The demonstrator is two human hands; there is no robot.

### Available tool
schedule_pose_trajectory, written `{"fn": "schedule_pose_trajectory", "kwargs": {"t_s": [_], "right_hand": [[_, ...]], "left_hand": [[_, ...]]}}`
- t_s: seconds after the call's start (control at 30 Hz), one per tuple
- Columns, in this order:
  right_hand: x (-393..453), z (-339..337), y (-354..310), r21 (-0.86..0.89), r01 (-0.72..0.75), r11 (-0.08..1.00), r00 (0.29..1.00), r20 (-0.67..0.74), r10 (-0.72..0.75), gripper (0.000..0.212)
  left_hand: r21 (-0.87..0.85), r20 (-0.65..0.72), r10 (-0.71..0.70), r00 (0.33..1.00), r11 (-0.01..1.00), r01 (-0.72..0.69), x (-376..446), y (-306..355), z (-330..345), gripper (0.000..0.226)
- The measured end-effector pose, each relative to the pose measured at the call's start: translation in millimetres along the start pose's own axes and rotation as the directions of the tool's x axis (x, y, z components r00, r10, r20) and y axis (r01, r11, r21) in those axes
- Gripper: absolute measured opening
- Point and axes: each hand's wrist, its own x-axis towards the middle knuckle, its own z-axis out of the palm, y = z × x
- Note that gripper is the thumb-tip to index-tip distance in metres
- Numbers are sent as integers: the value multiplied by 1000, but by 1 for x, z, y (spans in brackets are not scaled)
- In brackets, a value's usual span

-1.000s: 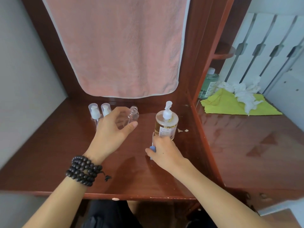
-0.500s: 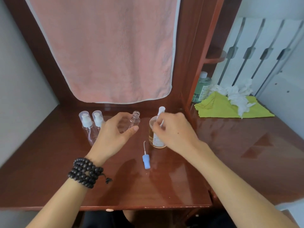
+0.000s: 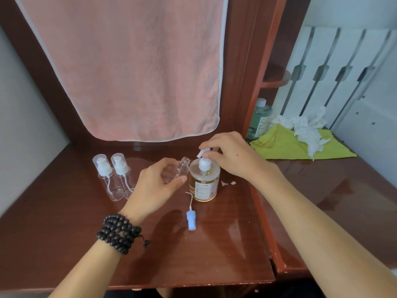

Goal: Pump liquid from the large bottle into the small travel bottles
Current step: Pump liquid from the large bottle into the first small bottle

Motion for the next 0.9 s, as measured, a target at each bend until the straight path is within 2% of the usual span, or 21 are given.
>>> {"fn": "schedule_pose_trajectory", "kwargs": {"t_s": [0.1, 0.2, 0.3, 0.37, 0.43, 0.53, 0.77, 0.9], "right_hand": [[-2, 2, -3, 27, 35, 999, 998, -61, -33, 13], [-1, 2, -8, 45, 18, 999, 998, -60, -15, 14], [4, 0, -6, 57, -79, 995, 996, -30, 81, 19], [10, -1, -5, 91, -174, 981, 980, -80, 181, 23], [21, 0, -7, 136, -292, 947, 949, -86, 305, 26], [40, 8, -16, 119, -467, 876, 884, 27, 468, 32], [55, 36, -16, 116, -673, 731, 733, 235, 638, 27], [52, 47, -11, 124, -728, 674, 679, 262, 686, 46]], "left_hand": [[-2, -7, 0, 1000, 1000, 0, 0, 0, 1, 33], [2, -23, 0, 1000, 1000, 0, 2, 2, 2, 30], [28, -43, 17, 999, 999, -16, 10, 3, 2, 32], [56, -60, 45, 997, 998, -42, 16, 3, 2, 34], [84, -68, 75, 995, 994, -69, 20, 4, 3, 35], [116, -73, 133, 988, 985, -124, 25, 7, 5, 36], [196, -36, 252, 967, 951, -240, 38, 11, 7, 31], [265, 5, 285, 959, 924, -276, 44, 6, 14, 32]]}}
